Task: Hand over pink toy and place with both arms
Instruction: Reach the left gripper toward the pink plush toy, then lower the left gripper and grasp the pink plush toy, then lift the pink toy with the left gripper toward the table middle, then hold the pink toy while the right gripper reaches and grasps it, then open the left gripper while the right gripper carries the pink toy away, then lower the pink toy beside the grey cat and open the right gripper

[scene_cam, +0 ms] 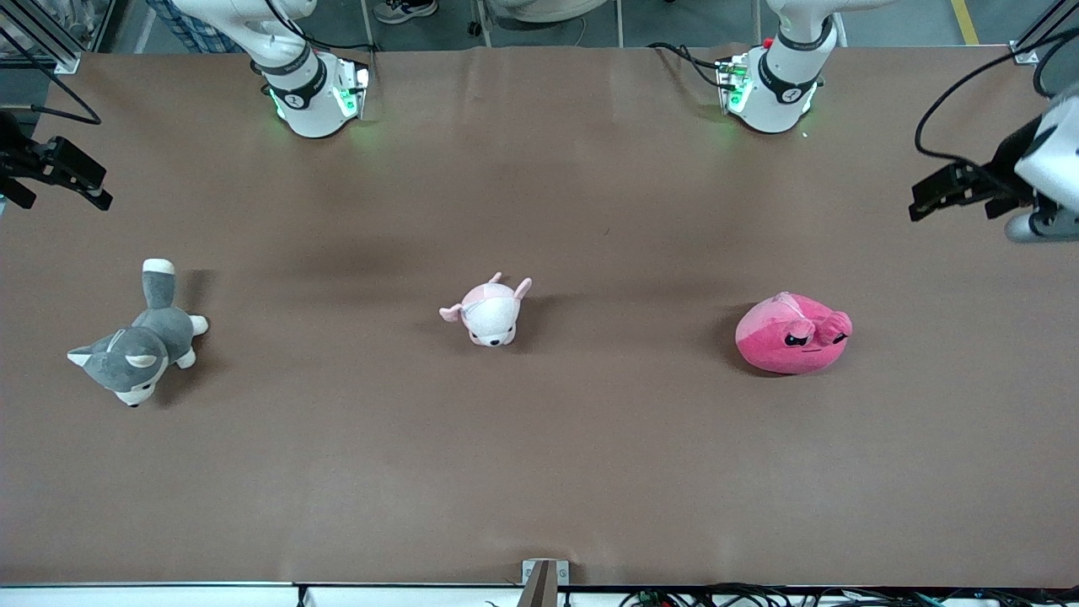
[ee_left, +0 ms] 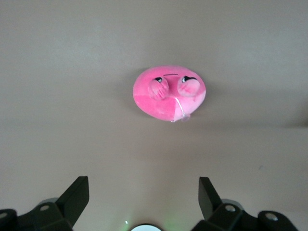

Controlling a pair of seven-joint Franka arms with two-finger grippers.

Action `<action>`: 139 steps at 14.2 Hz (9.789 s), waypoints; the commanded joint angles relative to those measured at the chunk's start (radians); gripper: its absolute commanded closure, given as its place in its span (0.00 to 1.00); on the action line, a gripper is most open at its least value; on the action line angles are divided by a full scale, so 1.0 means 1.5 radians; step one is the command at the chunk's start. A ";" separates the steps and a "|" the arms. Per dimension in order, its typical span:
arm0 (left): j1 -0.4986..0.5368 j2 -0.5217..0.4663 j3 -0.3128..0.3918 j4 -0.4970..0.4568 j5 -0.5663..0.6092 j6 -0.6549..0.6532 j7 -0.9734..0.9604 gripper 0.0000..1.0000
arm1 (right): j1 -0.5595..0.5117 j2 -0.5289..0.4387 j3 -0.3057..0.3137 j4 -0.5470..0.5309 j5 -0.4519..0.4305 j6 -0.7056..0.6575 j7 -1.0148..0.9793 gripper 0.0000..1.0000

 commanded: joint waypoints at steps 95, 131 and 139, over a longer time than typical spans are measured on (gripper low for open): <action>-0.402 0.292 -0.183 0.199 -0.138 0.491 -0.851 1.00 | 0.298 0.186 0.002 0.053 0.399 0.145 0.049 0.79; -0.016 0.081 -0.110 0.104 0.076 0.011 -0.170 0.00 | -0.048 0.407 -0.003 0.103 0.467 -0.025 -0.168 0.99; -0.020 -0.023 0.010 -0.014 0.005 0.035 -0.013 0.00 | -0.062 0.455 -0.003 0.108 0.516 -0.058 -0.208 0.99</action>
